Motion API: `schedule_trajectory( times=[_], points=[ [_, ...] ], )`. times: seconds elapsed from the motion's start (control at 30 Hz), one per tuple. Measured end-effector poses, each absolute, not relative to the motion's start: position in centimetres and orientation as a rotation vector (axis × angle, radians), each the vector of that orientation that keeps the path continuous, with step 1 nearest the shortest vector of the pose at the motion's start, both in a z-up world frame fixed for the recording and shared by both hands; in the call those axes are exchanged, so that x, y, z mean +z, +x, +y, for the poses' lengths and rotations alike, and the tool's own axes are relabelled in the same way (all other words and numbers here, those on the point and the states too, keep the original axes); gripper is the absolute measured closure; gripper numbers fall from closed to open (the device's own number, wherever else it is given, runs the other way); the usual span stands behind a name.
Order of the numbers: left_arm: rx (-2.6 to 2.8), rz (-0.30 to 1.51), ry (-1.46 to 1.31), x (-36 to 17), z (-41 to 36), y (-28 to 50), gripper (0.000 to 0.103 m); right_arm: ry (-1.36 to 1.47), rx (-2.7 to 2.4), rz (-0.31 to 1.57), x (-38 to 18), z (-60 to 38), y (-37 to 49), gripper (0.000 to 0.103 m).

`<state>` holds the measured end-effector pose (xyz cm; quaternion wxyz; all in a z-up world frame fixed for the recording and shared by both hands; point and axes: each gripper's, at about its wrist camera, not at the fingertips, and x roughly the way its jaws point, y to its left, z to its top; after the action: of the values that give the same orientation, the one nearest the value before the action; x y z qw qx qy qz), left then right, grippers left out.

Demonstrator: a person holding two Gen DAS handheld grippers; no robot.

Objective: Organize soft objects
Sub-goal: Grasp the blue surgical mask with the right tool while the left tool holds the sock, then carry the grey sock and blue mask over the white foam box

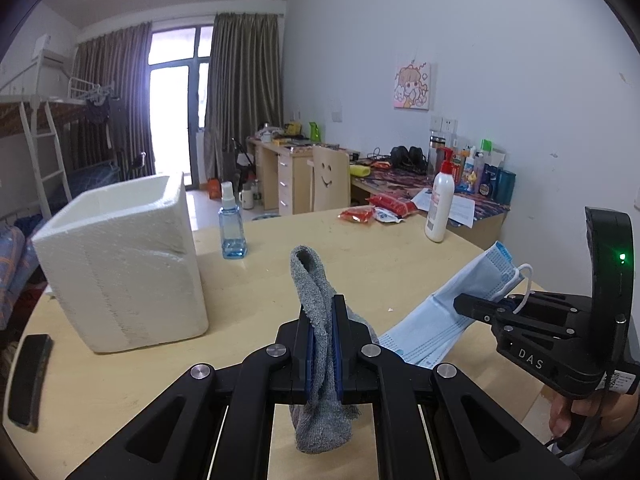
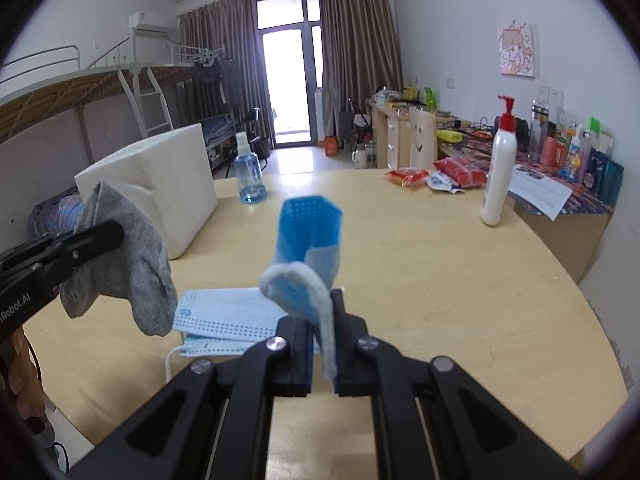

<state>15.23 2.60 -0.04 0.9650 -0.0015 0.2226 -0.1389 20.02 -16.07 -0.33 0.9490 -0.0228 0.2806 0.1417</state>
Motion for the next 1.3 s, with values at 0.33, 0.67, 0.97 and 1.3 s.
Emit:
schedule_trajectory(
  times=[0.33, 0.67, 0.97, 1.3],
  points=[
    [-0.218, 0.403, -0.001, 1.1, 3.9, 12.0, 0.095, -0.054, 0.31, 0.522, 0.9, -15.9, 18.3, 0.094],
    [-0.072, 0.413, -0.021, 0.8, 7.7, 9.5, 0.095, -0.079, 0.425, 0.49, 1.5, -12.8, 17.6, 0.094],
    [0.062, 0.43, -0.058, 0.1, 11.7, 7.8, 0.095, -0.117, 0.555, 0.485, 1.4, -8.8, 17.8, 0.094],
    [0.089, 0.433, -0.083, -0.1, 13.1, 7.5, 0.095, -0.144, 0.617, 0.479, 1.3, -6.9, 17.7, 0.094]
  ],
)
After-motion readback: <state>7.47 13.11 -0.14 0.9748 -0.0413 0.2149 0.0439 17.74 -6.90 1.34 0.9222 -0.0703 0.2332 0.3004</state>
